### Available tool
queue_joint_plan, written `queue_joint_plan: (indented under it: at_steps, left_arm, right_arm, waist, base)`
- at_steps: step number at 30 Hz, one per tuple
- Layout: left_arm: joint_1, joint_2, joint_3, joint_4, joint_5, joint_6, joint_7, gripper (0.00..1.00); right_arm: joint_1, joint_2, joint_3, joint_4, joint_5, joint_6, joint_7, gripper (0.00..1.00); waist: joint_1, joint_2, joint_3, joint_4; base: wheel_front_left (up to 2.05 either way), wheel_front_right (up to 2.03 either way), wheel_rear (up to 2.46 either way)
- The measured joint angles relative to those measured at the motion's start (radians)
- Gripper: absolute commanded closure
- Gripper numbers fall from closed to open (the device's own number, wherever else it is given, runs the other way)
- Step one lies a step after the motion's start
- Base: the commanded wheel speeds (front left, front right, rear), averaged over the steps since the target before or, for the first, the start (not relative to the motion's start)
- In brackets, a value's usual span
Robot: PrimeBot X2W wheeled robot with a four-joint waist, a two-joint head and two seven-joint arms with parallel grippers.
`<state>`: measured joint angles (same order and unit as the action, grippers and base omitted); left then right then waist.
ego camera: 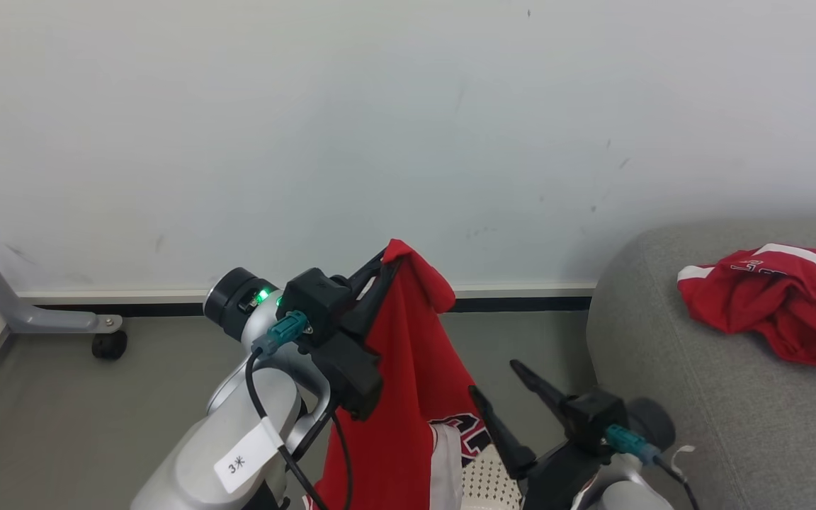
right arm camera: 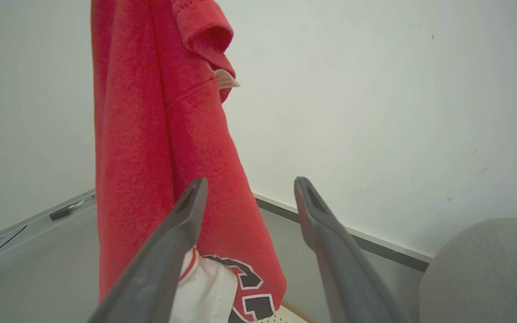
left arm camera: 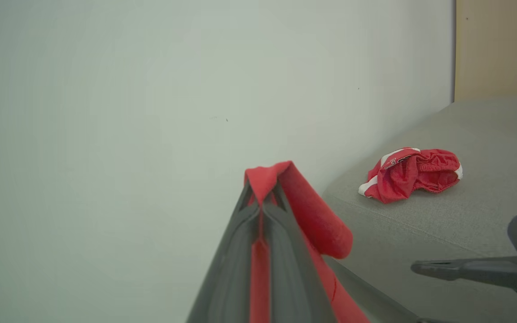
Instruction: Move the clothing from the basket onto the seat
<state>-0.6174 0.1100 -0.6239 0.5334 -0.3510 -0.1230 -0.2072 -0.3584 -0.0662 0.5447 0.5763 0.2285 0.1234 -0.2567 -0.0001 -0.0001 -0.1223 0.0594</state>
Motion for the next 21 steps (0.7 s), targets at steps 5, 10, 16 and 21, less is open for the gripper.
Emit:
queue_joint_plan:
  at_steps: [5,10,16,21]
  left_arm:
    - [0.0,-0.003,-0.011,-0.019,0.0,0.0,0.026,1.0]
    - [-0.001,-0.011,-0.024,-0.033,0.0,0.0,0.052,1.0]
    - [-0.012,-0.021,-0.039,-0.057,0.0,0.0,0.08,1.0]
    - [-0.029,-0.032,-0.059,-0.074,-0.003,0.0,0.102,1.0]
  right_arm:
    - [-0.001,0.004,0.067,0.016,0.006,0.0,0.0,0.0]
    - [-0.01,0.005,0.162,0.02,0.032,0.0,0.0,0.0]
    - [-0.051,0.005,0.227,0.052,0.06,0.0,0.0,0.0]
    - [-0.089,0.005,0.252,0.093,0.088,0.0,0.0,0.0]
  waist:
    - [0.0001,0.0002,-0.002,0.005]
    - [0.0001,0.0002,0.002,0.009]
    - [0.0001,0.0002,0.008,0.015]
    - [0.0001,0.0001,0.014,0.024]
  base:
    - [0.0,0.0,0.0]
    - [0.0,0.0,0.0]
    - [0.0,0.0,0.0]
    - [0.0,0.0,0.0]
